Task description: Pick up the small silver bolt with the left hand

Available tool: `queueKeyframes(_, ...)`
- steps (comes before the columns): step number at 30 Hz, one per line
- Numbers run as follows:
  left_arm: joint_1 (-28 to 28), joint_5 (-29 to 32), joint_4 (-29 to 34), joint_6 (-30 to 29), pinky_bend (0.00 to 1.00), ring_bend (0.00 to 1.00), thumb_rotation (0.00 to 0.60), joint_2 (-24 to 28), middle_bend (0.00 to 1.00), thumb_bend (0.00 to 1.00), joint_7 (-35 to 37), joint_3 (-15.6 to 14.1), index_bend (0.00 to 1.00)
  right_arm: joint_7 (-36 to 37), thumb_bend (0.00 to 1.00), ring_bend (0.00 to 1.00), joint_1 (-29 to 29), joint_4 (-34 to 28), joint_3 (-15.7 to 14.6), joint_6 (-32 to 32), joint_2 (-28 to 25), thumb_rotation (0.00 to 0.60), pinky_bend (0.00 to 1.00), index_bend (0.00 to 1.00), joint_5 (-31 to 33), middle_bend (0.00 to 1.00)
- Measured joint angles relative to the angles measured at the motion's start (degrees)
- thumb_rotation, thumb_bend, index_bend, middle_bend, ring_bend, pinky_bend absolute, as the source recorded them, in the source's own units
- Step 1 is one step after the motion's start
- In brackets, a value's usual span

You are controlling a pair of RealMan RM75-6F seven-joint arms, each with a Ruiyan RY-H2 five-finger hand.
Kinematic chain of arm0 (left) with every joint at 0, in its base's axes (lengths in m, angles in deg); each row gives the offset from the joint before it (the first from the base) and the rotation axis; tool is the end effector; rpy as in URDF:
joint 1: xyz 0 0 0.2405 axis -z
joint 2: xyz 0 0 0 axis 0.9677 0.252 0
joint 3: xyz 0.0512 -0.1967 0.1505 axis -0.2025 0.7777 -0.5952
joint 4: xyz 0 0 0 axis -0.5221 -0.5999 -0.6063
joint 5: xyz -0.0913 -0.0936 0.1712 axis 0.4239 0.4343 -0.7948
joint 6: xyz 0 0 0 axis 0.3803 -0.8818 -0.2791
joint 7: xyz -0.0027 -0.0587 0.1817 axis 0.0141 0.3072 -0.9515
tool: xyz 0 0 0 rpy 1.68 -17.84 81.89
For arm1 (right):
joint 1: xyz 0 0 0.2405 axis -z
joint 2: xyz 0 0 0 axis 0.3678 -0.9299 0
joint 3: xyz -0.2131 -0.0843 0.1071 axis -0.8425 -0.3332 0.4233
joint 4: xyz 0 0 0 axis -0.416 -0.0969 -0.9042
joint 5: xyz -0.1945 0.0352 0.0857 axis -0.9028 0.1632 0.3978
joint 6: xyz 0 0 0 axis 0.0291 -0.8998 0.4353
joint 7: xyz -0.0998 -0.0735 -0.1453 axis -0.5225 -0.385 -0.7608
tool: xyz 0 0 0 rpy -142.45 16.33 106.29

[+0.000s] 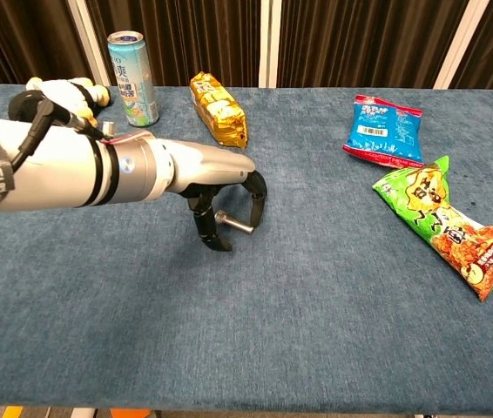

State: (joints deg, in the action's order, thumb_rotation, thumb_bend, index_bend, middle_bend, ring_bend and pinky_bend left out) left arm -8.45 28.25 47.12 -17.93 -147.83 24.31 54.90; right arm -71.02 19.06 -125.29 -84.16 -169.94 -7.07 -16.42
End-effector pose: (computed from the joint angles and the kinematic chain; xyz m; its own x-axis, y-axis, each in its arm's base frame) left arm -0.0334 0.3501 -0.1302 0.5847 0.5124 0.6289 0.7870 -0.5464 -0.2864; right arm -0.3072 -0.2129 0.1788 0.3939 -0.0115 0.9191 -0.9191 -0.0058 0.3939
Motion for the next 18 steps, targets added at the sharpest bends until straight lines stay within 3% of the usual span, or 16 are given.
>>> queueKeyframes(18,-2.33,-5.64,-7.95,-5.12,0.0,0.0,0.6,-7.43,0.13,0.29,3.17,-0.21,0.5,0.4,0.11,0.0,0.11,0.29,0.11,0.33,-0.06,0.6,0.0,0.08,0.52,0.1)
